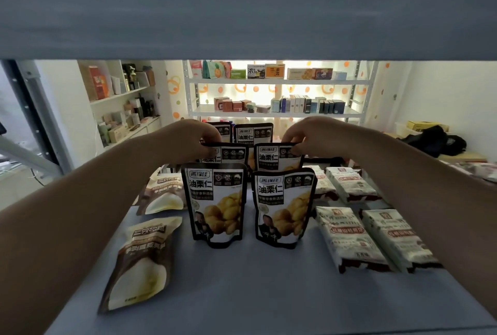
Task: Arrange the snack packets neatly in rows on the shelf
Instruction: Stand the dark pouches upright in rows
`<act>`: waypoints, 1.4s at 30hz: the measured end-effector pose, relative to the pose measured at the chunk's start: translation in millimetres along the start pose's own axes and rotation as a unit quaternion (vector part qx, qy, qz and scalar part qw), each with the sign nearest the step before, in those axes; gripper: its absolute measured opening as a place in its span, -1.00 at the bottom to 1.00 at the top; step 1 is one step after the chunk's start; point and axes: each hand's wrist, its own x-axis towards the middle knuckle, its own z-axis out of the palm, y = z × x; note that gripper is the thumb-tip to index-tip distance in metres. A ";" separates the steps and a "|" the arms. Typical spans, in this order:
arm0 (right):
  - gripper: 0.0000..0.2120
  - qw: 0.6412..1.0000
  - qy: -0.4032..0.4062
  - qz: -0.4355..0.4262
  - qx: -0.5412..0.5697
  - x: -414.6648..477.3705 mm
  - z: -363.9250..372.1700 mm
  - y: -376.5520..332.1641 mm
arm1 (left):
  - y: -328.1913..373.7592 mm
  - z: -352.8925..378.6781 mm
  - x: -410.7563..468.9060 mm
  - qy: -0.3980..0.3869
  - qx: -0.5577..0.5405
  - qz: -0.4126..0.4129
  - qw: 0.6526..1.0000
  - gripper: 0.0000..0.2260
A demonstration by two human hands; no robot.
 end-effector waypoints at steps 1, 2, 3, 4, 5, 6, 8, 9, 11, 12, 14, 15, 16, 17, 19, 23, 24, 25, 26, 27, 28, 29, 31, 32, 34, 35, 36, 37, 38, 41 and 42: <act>-0.75 1.000 0.001 0.000 0.001 -0.8 0.1 -0.2 | -0.2 -0.4 -0.6 -0.001 0.004 0.001 1.000 -0.77; -0.76 1.000 0.003 0.000 0.000 -1.5 0.3 -0.7 | -0.7 -0.7 -1.2 -0.002 0.008 0.001 1.000 -0.77; -0.76 1.000 0.004 -0.003 -0.001 -2.1 0.3 -1.3 | -1.3 -0.8 -1.8 -0.001 0.011 0.001 1.000 -0.78; -0.77 1.000 0.005 -0.006 -0.003 -2.5 0.3 -2.2 | -2.0 -0.8 -2.4 0.001 0.010 0.000 1.000 -0.78; -0.77 1.000 0.007 -0.007 -0.004 -2.8 0.6 -3.3 | -2.5 -0.6 -3.1 0.004 0.008 -0.001 1.000 -0.79; -0.76 1.000 0.008 -0.007 -0.004 -3.1 0.8 -4.5 | -2.5 -0.4 -3.9 0.007 0.007 -0.001 1.000 -0.80; -0.74 1.000 0.011 -0.005 -0.004 -3.0 1.5 -6.9 | -1.8 -0.1 -5.6 0.011 0.011 0.001 1.000 -0.79; -0.74 1.000 0.011 -0.004 -0.006 -3.2 1.6 -7.7 | -1.4 -0.2 -6.0 0.011 0.012 0.001 1.000 -0.78; -0.74 1.000 0.009 -0.002 -0.006 -3.7 1.0 -8.5 | -0.5 -1.0 -6.9 0.010 0.012 -0.002 1.000 -0.77; -0.76 1.000 0.008 0.000 -0.003 -4.2 0.5 -8.2 | -0.1 -1.4 -7.0 0.009 0.011 -0.003 1.000 -0.78; -0.78 1.000 0.005 0.005 0.005 -4.6 -0.3 -6.6 | 0.4 -1.0 -6.1 0.002 -0.001 -0.006 1.000 -0.82; -0.78 1.000 0.002 0.009 0.009 -4.4 -0.3 -5.5 | 0.5 -0.1 -5.1 0.000 -0.010 -0.009 1.000 -0.85; -0.77 1.000 -0.001 0.011 0.010 -3.8 -0.2 -4.4 | 0.3 0.3 -4.2 -0.001 -0.016 -0.010 1.000 -0.89; -0.76 1.000 -0.004 0.010 0.007 -2.8 0.0 -3.5 | -1.0 0.8 -3.0 -0.003 -0.017 -0.010 1.000 -0.93; -0.75 1.000 -0.012 0.004 0.001 0.0 -0.1 -1.7 | -4.9 0.1 -0.3 -0.003 -0.016 -0.008 1.000 -0.93; -0.66 1.000 0.006 -0.005 0.022 11.1 -5.2 2.1 | -20.4 -10.3 8.1 0.030 -0.100 -0.053 0.993 -0.54; -0.63 0.999 0.025 -0.008 0.029 16.4 -7.3 3.5 | -25.5 -12.7 11.5 0.053 -0.116 -0.061 0.990 -0.52; -0.62 0.998 0.047 -0.010 0.037 22.8 -9.3 5.1 | -31.2 -13.9 15.4 0.084 -0.107 -0.061 0.989 -0.56; -0.63 0.997 0.066 -0.011 0.047 30.8 -11.0 7.4 | -37.2 -14.2 19.5 0.113 -0.072 -0.055 0.989 -0.64; -0.66 0.995 0.082 -0.012 0.060 40.1 -11.7 9.9 | -42.9 -13.8 24.2 0.130 -0.030 -0.051 0.990 -0.73; -0.69 0.993 0.091 -0.012 0.075 49.9 -11.3 11.8 | -48.2 -12.7 28.8 0.132 0.001 -0.050 0.990 -0.75; -0.70 0.992 0.095 -0.012 0.087 59.7 -10.0 13.1 | -52.6 -11.0 33.9 0.125 0.019 -0.052 0.991 -0.71; -0.66 0.992 0.084 -0.005 0.095 78.9 -4.9 14.0 | -57.4 -8.0 43.3 0.107 0.046 -0.075 0.990 -0.59; -0.62 0.993 0.068 0.000 0.092 87.9 -1.5 13.8 | -58.1 -7.5 47.3 0.097 0.054 -0.094 0.989 -0.54; -0.60 0.997 0.021 0.005 0.073 105.2 6.4 14.7 | -59.9 -6.4 55.0 0.065 0.045 -0.126 0.989 -0.51; -0.64 0.998 -0.004 0.010 0.069 113.4 11.4 15.6 | -60.5 -5.0 58.4 0.044 0.031 -0.140 0.989 -0.54; -0.71 0.996 -0.025 0.021 0.082 121.3 16.6 16.5 | -61.9 -2.1 62.2 0.023 0.022 -0.156 0.987 -0.59; -0.76 0.992 -0.046 0.040 0.109 128.8 22.9 17.8 | -62.9 1.5 65.8 0.007 0.021 -0.173 0.985 -0.65; -0.76 0.987 -0.070 0.062 0.133 134.9 28.6 18.7 | -62.2 6.0 68.2 -0.005 0.023 -0.187 0.982 -0.71; -0.65 0.983 -0.117 0.078 0.119 143.0 37.3 23.9 | -57.4 18.0 72.1 -0.012 0.003 -0.178 0.984 -0.93; -0.69 0.982 -0.121 0.077 0.124 142.3 36.1 25.0 | -56.3 18.4 73.6 -0.009 -0.017 -0.176 0.984 -0.92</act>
